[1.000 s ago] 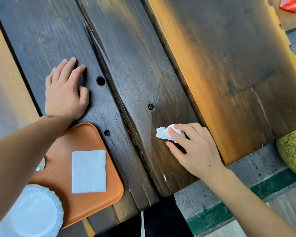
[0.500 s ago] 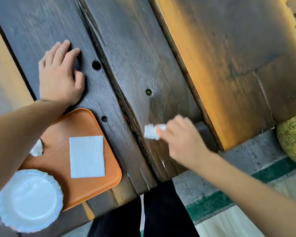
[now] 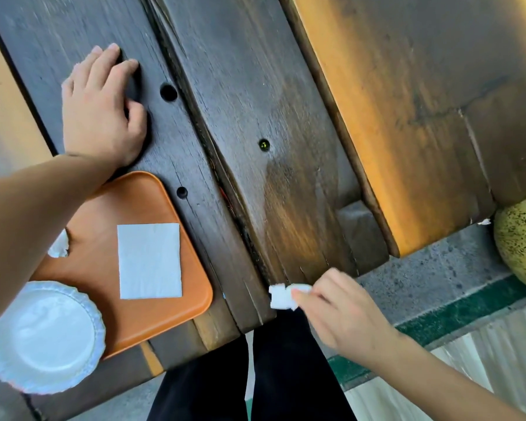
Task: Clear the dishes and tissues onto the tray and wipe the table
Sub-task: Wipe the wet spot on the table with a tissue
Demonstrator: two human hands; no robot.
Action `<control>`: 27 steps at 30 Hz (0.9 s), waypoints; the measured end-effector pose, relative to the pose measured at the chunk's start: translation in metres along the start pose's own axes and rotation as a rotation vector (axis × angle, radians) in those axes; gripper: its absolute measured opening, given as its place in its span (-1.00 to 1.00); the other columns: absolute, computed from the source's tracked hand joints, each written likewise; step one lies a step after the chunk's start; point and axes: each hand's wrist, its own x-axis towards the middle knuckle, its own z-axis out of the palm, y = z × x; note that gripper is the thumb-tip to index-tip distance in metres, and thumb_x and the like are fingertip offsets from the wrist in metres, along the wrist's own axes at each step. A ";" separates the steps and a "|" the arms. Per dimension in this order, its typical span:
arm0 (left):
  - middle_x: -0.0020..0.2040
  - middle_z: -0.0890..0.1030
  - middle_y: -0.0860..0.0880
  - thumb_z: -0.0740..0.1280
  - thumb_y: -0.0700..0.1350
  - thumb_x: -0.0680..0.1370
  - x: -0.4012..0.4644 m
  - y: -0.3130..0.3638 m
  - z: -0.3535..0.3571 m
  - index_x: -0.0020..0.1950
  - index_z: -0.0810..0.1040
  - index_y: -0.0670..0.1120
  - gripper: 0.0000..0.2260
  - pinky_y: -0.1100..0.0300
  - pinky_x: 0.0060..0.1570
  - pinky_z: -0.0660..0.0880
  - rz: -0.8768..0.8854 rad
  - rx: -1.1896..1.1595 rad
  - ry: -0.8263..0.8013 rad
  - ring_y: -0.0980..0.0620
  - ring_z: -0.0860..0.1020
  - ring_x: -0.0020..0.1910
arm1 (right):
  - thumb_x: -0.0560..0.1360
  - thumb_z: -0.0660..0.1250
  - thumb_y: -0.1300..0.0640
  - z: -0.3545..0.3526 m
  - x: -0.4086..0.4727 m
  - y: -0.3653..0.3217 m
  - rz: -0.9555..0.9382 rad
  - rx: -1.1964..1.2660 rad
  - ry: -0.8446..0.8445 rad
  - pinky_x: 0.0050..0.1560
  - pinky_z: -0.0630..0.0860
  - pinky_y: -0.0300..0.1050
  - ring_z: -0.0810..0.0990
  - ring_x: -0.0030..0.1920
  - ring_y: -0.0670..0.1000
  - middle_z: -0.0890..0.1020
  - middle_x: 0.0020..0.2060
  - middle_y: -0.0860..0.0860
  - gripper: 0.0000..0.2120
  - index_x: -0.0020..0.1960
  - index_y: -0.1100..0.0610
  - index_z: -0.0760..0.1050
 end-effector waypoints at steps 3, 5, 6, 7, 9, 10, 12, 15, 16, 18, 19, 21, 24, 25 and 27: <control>0.57 0.34 -0.10 0.16 -0.13 0.51 0.000 0.000 0.000 0.46 0.39 -0.07 -0.51 -0.02 0.48 0.16 -0.003 -0.003 0.005 -0.16 0.23 0.57 | 0.54 0.27 0.28 -0.021 0.039 0.022 0.291 0.138 0.221 -0.23 0.44 -0.05 0.41 -0.20 0.05 0.45 -0.20 0.07 -0.74 0.22 0.19 0.53; 0.56 0.34 -0.10 0.17 -0.13 0.51 -0.001 -0.001 0.000 0.46 0.39 -0.06 -0.51 -0.02 0.47 0.16 -0.002 -0.001 0.008 -0.17 0.24 0.57 | 0.60 0.20 0.24 -0.041 0.064 0.037 0.443 0.218 0.300 -0.09 0.42 -0.27 0.42 -0.13 -0.02 0.42 -0.08 0.03 -0.64 0.38 0.12 0.44; 0.56 0.34 -0.10 0.16 -0.13 0.51 0.000 -0.001 0.000 0.46 0.39 -0.06 -0.51 -0.02 0.47 0.16 -0.001 -0.002 0.007 -0.17 0.24 0.57 | 0.62 0.17 0.24 -0.049 0.072 0.040 0.465 0.249 0.299 -0.07 0.38 -0.37 0.42 -0.11 -0.06 0.41 -0.05 0.02 -0.62 0.42 0.08 0.40; 0.56 0.34 -0.10 0.16 -0.13 0.51 0.000 -0.001 0.000 0.46 0.39 -0.07 -0.51 -0.02 0.47 0.16 -0.001 -0.004 0.004 -0.17 0.24 0.56 | 0.64 0.15 0.24 -0.053 0.077 0.041 0.460 0.270 0.284 -0.07 0.37 -0.41 0.42 -0.09 -0.10 0.39 -0.04 0.01 -0.61 0.43 0.03 0.39; 0.56 0.34 -0.11 0.16 -0.13 0.51 0.001 0.000 0.000 0.45 0.40 -0.07 -0.51 -0.02 0.47 0.16 0.002 -0.007 0.002 -0.18 0.24 0.56 | 0.65 0.13 0.25 -0.054 0.080 0.038 0.421 0.306 0.237 -0.08 0.40 -0.38 0.44 -0.09 -0.10 0.36 -0.04 0.00 -0.62 0.39 -0.04 0.43; 0.56 0.34 -0.11 0.16 -0.13 0.51 0.001 -0.001 0.000 0.45 0.40 -0.07 -0.51 -0.02 0.47 0.17 0.002 -0.008 0.004 -0.18 0.24 0.56 | 0.65 0.13 0.27 -0.053 0.079 0.037 0.407 0.324 0.213 -0.10 0.43 -0.30 0.44 -0.12 -0.06 0.36 -0.05 0.01 -0.63 0.34 -0.04 0.47; 0.56 0.35 -0.11 0.17 -0.13 0.50 0.000 -0.001 0.001 0.45 0.40 -0.07 -0.51 -0.02 0.47 0.18 0.002 -0.010 0.008 -0.18 0.25 0.56 | 0.63 0.12 0.32 -0.049 0.076 0.038 0.399 0.344 0.196 -0.11 0.46 -0.17 0.45 -0.14 -0.01 0.36 -0.06 0.05 -0.66 0.21 0.00 0.55; 0.56 0.35 -0.11 0.16 -0.12 0.50 -0.001 -0.001 0.001 0.45 0.41 -0.08 -0.51 -0.02 0.47 0.18 0.006 -0.010 0.017 -0.17 0.25 0.56 | 0.57 0.15 0.37 -0.047 0.074 0.042 0.432 0.320 0.223 -0.14 0.40 -0.37 0.45 -0.09 -0.11 0.39 -0.06 0.05 -0.66 0.06 0.08 0.63; 0.56 0.35 -0.11 0.16 -0.11 0.50 -0.001 -0.001 0.001 0.45 0.42 -0.08 -0.50 -0.03 0.48 0.18 0.005 -0.010 0.015 -0.17 0.25 0.56 | 0.55 0.18 0.39 -0.049 0.074 0.043 0.454 0.292 0.231 -0.13 0.37 -0.43 0.46 -0.08 -0.15 0.41 -0.04 0.04 -0.67 0.05 0.09 0.64; 0.56 0.35 -0.11 0.15 -0.11 0.50 0.000 -0.001 0.001 0.45 0.42 -0.08 -0.50 -0.06 0.48 0.18 0.003 -0.010 0.012 -0.17 0.25 0.56 | 0.52 0.24 0.31 -0.054 0.075 0.044 0.490 0.234 0.264 -0.13 0.35 -0.46 0.48 -0.07 -0.18 0.45 0.00 0.03 -0.73 0.06 0.07 0.65; 0.56 0.36 -0.11 0.15 -0.10 0.50 0.000 -0.001 0.001 0.45 0.42 -0.08 -0.50 -0.06 0.48 0.18 0.002 -0.010 0.013 -0.17 0.25 0.56 | 0.52 0.25 0.21 -0.058 0.077 0.044 0.494 0.216 0.289 -0.13 0.37 -0.44 0.48 -0.06 -0.18 0.46 0.01 0.02 -0.76 0.07 0.06 0.65; 0.55 0.36 -0.11 0.15 -0.10 0.50 0.000 -0.001 0.002 0.45 0.42 -0.08 -0.50 -0.07 0.47 0.18 0.006 -0.013 0.014 -0.17 0.25 0.56 | 0.53 0.29 0.07 -0.065 0.085 0.047 0.499 0.180 0.347 -0.10 0.47 -0.34 0.48 -0.06 -0.15 0.48 0.02 0.01 -0.79 0.09 0.05 0.65; 0.55 0.36 -0.12 0.15 -0.10 0.50 0.000 -0.001 0.002 0.45 0.43 -0.09 -0.50 -0.07 0.47 0.19 0.009 -0.014 0.019 -0.17 0.26 0.56 | 0.55 0.36 0.10 -0.075 0.104 0.056 0.525 0.114 0.408 -0.05 0.59 -0.07 0.48 -0.03 -0.12 0.52 0.04 0.02 -0.81 0.13 0.02 0.66; 0.55 0.36 -0.12 0.15 -0.10 0.50 0.000 -0.001 0.002 0.45 0.43 -0.09 -0.50 -0.06 0.47 0.19 0.008 -0.014 0.019 -0.17 0.26 0.56 | 0.56 0.36 0.14 -0.079 0.113 0.060 0.507 0.079 0.414 -0.04 0.60 -0.01 0.50 -0.02 -0.10 0.54 0.04 0.02 -0.79 0.16 0.02 0.65; 0.55 0.36 -0.12 0.15 -0.10 0.50 0.000 -0.001 0.002 0.45 0.43 -0.09 -0.50 -0.06 0.47 0.18 0.006 -0.012 0.012 -0.17 0.25 0.56 | 0.55 0.35 0.20 -0.084 0.131 0.066 0.452 0.037 0.407 0.01 0.59 0.02 0.55 0.00 -0.02 0.58 0.03 0.02 -0.70 0.26 0.00 0.59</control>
